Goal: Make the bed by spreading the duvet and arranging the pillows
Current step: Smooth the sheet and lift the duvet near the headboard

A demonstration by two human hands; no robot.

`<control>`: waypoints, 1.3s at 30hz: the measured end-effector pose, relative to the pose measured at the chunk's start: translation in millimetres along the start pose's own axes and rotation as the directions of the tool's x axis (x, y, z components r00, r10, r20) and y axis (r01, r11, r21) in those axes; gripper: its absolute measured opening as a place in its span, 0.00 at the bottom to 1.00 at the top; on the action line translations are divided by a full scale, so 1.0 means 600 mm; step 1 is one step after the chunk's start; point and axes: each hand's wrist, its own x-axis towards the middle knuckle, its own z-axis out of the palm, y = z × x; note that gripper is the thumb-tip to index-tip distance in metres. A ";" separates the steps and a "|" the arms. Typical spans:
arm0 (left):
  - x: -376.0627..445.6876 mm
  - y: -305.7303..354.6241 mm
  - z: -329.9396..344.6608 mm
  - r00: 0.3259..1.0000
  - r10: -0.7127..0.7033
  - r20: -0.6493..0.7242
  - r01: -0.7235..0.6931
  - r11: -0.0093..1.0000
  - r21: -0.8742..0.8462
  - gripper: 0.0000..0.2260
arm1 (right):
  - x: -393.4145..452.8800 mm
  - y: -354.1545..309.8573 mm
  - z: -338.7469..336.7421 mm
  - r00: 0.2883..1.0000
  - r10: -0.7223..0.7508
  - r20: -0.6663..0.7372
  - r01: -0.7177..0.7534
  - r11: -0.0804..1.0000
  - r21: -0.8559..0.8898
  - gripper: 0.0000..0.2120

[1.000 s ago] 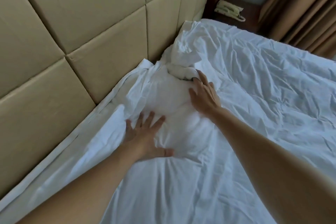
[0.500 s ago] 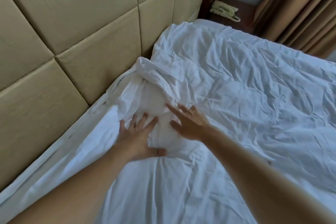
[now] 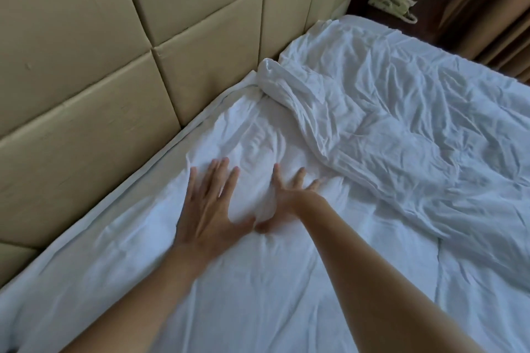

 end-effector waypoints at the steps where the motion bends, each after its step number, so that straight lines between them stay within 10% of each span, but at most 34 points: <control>1: -0.017 -0.007 0.000 0.997 -0.040 -0.065 0.040 0.999 -0.008 0.42 | 0.004 -0.017 0.013 1.000 0.023 0.009 -0.023 1.000 0.002 0.75; 7: -0.097 -0.026 -0.037 0.911 -0.403 -0.085 0.408 0.912 0.046 0.53 | -0.038 -0.081 0.085 0.997 0.064 -0.034 -0.060 0.993 0.097 0.74; 12: -0.163 -0.066 -0.103 0.660 -0.735 0.156 0.726 0.677 0.122 0.52 | -0.093 -0.065 0.120 0.973 -0.007 -0.231 0.052 0.980 0.192 0.61; 15: -0.195 -0.065 -0.145 0.607 -0.719 0.338 0.759 0.650 0.020 0.37 | -0.139 -0.054 0.135 0.984 -0.088 -0.154 0.115 0.978 0.175 0.59; 19: -0.214 -0.051 -0.208 0.460 -0.602 0.653 0.849 0.514 -0.124 0.41 | -0.240 -0.076 0.172 0.947 -0.320 -0.003 0.319 0.943 0.095 0.53; 22: -0.218 -0.010 -0.251 0.476 -0.544 0.691 0.875 0.214 -0.435 0.29 | -0.335 -0.116 0.178 0.908 -0.391 0.151 0.322 0.881 0.345 0.46; 24: -0.229 0.035 -0.279 0.498 -0.536 0.682 0.812 0.012 -0.583 0.11 | -0.366 -0.140 0.177 0.913 -0.394 0.105 0.314 0.845 0.433 0.23; 28: -0.264 0.056 -0.341 0.645 -0.404 0.648 0.677 -0.090 -0.730 0.07 | -0.391 -0.132 0.164 0.946 -0.308 -0.099 0.320 0.844 0.430 0.19; 32: -0.310 0.016 -0.357 0.761 -0.211 0.614 0.649 0.241 -0.722 0.16 | -0.424 -0.104 0.144 0.942 -0.288 -0.174 0.332 0.877 0.348 0.20; 35: -0.342 -0.020 -0.344 0.588 -0.217 0.780 0.605 0.757 -0.246 0.28 | -0.444 -0.086 0.133 0.950 -0.237 -0.204 0.303 0.860 0.411 0.19; 39: -0.390 -0.029 -0.333 0.565 -0.313 0.763 0.630 0.761 -0.155 0.16 | -0.483 -0.058 0.121 0.937 -0.349 -0.025 0.316 0.813 0.490 0.23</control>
